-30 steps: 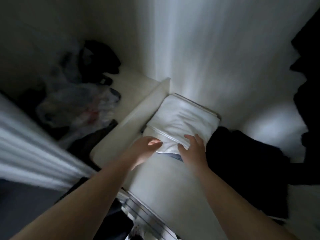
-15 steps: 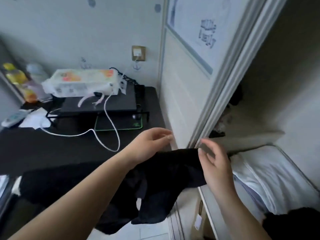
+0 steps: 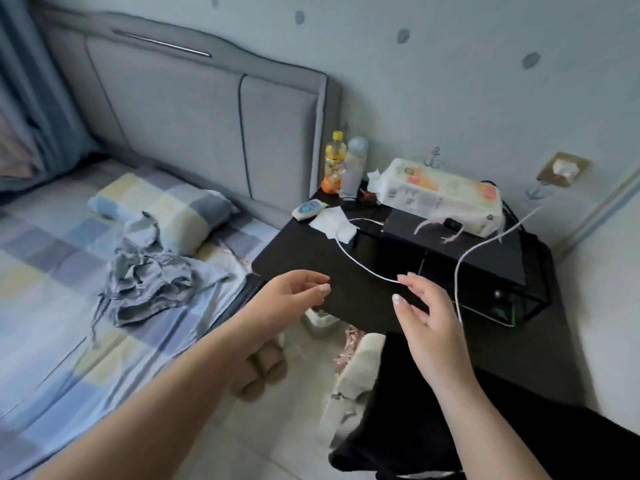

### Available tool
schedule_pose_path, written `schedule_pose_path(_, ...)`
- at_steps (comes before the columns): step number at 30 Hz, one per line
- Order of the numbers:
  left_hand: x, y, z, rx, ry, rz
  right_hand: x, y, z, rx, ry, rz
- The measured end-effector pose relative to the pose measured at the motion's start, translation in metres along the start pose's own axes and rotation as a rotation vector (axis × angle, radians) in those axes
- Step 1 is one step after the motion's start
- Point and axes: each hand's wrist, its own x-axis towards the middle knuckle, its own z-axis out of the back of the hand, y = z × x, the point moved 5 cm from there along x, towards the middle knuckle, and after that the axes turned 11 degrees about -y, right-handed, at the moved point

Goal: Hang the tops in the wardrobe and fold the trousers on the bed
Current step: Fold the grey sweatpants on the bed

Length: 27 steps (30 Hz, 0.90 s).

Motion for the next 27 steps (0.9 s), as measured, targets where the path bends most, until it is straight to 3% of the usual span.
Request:
schedule_pose_path(10, -0.013, 0.09, 0.212, -0.046, -0.395, 0.215, 0.0, 0.05, -0.245, 0.079, 0.473, 0.043)
schedule_pose_path(18, 0.015, 0.172, 0.3, -0.202, -0.6, 0.477, 0.028, 0.042, -0.4, 0.005, 0.715, 0.069)
schedule_pose_path(27, 0.069, 0.283, 0.381, -0.445, -0.857, 0.763, 0.041, -0.024, -0.589, -0.204, 1.002, -0.035)
